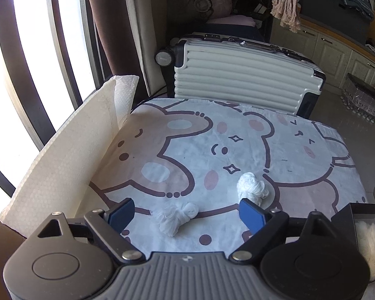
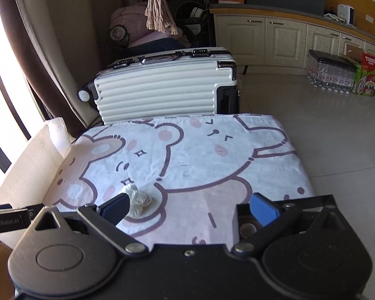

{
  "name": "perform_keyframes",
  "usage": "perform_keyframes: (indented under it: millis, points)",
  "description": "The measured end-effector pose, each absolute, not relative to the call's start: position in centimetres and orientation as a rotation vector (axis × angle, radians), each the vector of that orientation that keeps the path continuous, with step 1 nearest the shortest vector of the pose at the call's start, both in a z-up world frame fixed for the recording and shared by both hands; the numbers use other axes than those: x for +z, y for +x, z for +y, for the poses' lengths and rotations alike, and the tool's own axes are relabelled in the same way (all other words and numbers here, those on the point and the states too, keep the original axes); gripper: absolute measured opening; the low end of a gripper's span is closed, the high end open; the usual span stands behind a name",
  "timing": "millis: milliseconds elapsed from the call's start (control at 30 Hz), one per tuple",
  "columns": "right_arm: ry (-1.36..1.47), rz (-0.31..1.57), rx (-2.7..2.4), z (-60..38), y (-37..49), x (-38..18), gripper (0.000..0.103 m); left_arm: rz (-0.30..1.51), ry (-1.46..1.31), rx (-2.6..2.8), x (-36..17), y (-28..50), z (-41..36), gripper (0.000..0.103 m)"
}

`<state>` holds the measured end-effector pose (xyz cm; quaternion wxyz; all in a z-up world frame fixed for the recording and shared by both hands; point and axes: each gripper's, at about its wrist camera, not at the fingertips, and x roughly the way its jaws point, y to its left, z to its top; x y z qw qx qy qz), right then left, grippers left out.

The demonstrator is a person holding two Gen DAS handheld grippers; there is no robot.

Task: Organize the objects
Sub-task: 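Move both tools back over the bed toward the yarn ball and cloth, then close the right tool on the white yarn ball while the left tool grasps the knotted white cloth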

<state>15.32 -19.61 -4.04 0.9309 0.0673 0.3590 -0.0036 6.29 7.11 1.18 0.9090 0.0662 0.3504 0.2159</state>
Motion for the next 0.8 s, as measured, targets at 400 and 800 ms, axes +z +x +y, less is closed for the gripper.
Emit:
perform_keyframes:
  millis: [400, 800]
  points:
    - [0.238, 0.815, 0.084, -17.9, 21.7, -8.5, 0.103, 0.759, 0.138, 0.451, -0.9, 9.8, 11.4, 0.076]
    - [0.462, 0.942, 0.097, -16.0, 27.6, -14.6, 0.09, 0.812, 0.132, 0.451, -3.5, 12.7, 14.8, 0.069]
